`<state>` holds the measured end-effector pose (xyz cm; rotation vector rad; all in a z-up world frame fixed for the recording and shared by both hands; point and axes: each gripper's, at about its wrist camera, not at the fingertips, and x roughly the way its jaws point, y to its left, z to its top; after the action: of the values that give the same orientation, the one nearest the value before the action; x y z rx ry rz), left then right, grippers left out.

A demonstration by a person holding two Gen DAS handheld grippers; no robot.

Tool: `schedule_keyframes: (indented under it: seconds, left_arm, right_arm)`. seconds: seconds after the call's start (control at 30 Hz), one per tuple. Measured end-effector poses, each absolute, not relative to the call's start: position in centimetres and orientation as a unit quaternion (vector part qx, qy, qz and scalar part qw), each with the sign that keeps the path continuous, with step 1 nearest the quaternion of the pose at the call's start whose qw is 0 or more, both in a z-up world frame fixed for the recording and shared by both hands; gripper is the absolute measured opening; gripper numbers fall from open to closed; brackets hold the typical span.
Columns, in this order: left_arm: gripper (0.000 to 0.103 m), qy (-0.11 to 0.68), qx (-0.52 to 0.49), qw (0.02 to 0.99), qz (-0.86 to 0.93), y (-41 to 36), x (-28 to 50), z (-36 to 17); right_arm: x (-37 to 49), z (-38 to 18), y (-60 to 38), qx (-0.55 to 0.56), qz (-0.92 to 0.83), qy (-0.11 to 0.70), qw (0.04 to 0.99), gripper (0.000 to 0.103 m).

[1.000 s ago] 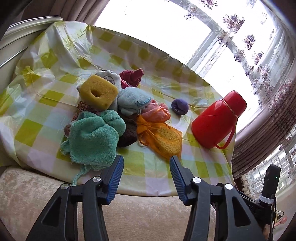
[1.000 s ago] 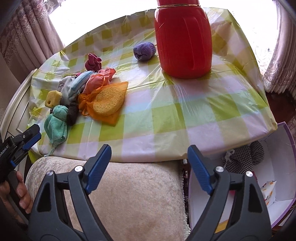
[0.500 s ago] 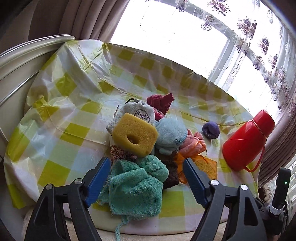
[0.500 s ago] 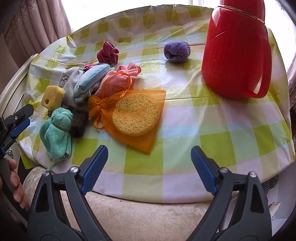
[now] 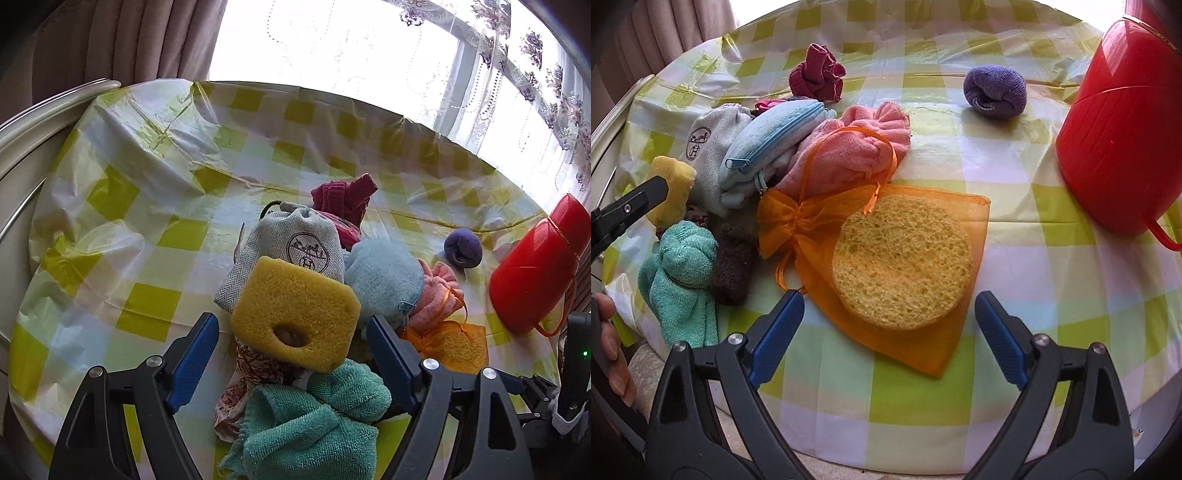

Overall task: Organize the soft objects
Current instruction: 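Grasp the yellow holed sponge with the left tool while the right tool grasps the orange mesh bag, then carry the sponge and mesh bag into the white box and open both tools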

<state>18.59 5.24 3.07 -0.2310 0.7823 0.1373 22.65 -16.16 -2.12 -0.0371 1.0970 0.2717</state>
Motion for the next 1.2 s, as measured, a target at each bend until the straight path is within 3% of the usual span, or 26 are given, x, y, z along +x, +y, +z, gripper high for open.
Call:
schedule_keyframes:
  seconds: [0.17,0.23,0.4,0.5,0.53,1.2]
  left_arm:
    - [0.082,0.38,-0.112,0.916,0.063,5.4,18.9,2.7]
    - [0.071,0.385,-0.113,0.914,0.058,5.4,19.0,2.3]
    - [0.065,0.384,-0.116,0.914,0.057,5.3,18.8,2.0]
    - [0.062,0.379,-0.115,0.917,0.056,5.3,18.5,2.1]
    - [0.062,0.377,-0.114,0.918,0.056,5.3,18.4,2.2]
    - [0.06,0.346,-0.108,0.932,0.031,1.9,14.3,4.9]
  right_arm:
    - [24.0,-2.7,-15.7,-0.02,0.12,0.522,0.844,0.097]
    - [24.3,-2.8,-15.4,-0.025,0.115,0.52,0.846,0.097]
    - [24.7,-2.9,-14.9,-0.038,0.107,0.513,0.851,0.097]
    - [24.6,-2.8,-15.0,-0.04,0.102,0.507,0.855,0.088]
    - [24.5,-2.7,-15.2,-0.036,0.101,0.505,0.857,0.084]
    - [19.9,0.0,-19.0,0.003,0.123,0.48,0.869,0.084]
